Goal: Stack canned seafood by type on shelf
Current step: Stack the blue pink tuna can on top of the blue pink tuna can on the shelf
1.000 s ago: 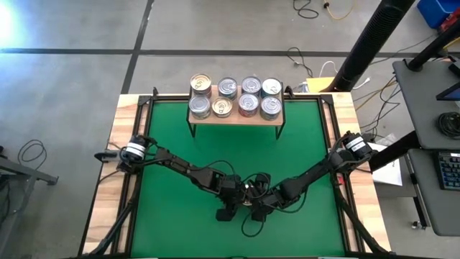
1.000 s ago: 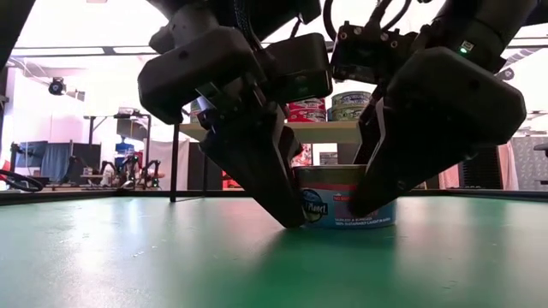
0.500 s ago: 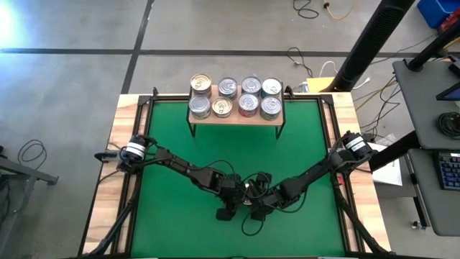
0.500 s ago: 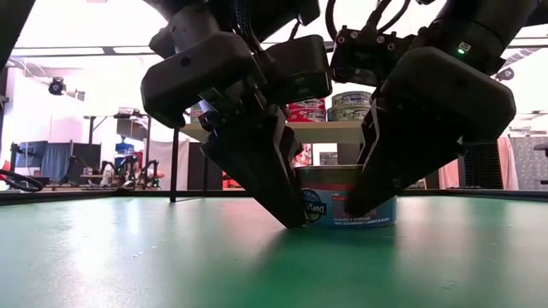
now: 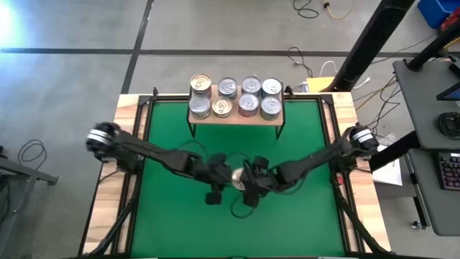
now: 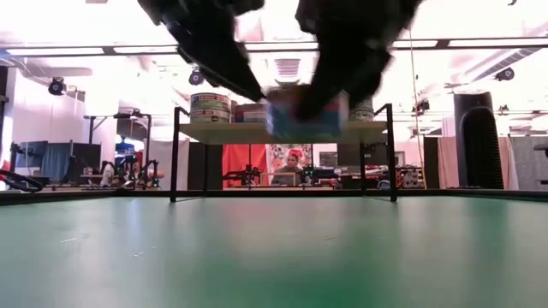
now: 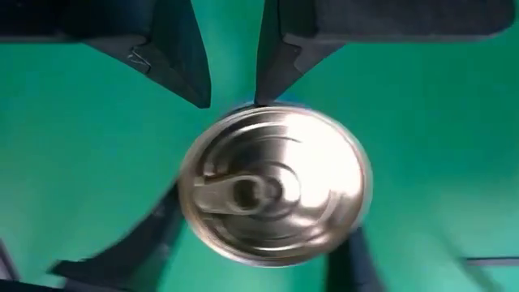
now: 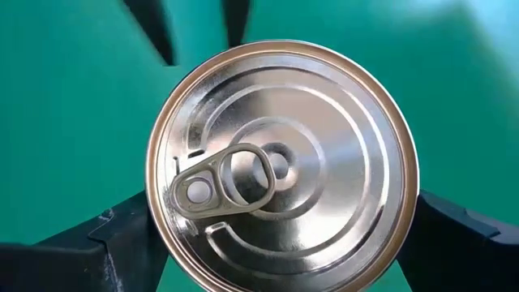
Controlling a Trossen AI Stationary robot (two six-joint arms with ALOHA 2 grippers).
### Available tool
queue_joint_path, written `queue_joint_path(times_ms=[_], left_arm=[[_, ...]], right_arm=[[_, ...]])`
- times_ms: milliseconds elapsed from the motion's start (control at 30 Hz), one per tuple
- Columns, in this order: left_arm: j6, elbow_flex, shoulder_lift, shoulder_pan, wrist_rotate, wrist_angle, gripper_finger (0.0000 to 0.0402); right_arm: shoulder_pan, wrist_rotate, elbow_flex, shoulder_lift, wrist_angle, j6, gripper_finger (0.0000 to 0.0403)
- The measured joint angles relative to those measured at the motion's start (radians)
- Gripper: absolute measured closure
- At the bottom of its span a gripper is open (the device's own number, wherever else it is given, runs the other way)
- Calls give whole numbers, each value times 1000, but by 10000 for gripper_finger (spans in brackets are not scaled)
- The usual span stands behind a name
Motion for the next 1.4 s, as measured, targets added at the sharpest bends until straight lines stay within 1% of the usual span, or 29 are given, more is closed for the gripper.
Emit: queue_joint_path(times_ms=[133,233,300,367,433,500,567,633,733,833,933,1100,1167,1233,1300,1400], left_arm=[[-1,-95,-193,24,-81,-19,320],[24,-149,-326,47,-174,-26,322],[57,-178,-412,67,-239,-48,323],[103,-197,-494,100,-264,-68,323],[149,-209,-570,152,-251,-90,323],[196,-213,-640,224,-206,-103,323],[249,-213,-696,309,-128,-100,323],[298,-213,-738,401,-25,-90,323],[361,-208,-758,538,118,-91,323],[417,-196,-744,640,193,-93,323],[470,-182,-718,718,253,-90,323],[515,-146,-664,851,423,-43,323],[524,-128,-630,896,463,-34,323],[541,-106,-594,934,480,-33,323],[564,-83,-557,958,488,-35,323],[597,-48,-503,974,497,-36,323]], right_arm=[[-84,-13,133,4,-38,-49,33],[-154,-2,225,7,-78,-42,33],[-196,26,278,13,-67,-12,34],[-232,67,328,14,-78,11,35],[-264,127,381,17,-74,39,35],[-296,183,435,29,-73,66,35],[-328,224,490,57,-82,81,35],[-356,258,552,90,-99,96,35],[-393,305,652,152,-140,114,35],[-426,334,755,217,-211,123,35],[-453,327,841,283,-255,121,35],[-489,302,991,380,-380,150,35],[-500,302,1050,416,-463,186,35],[-507,302,1097,446,-531,219,35],[-512,299,1098,455,-547,237,35],[-523,258,1093,455,-561,284,35]])
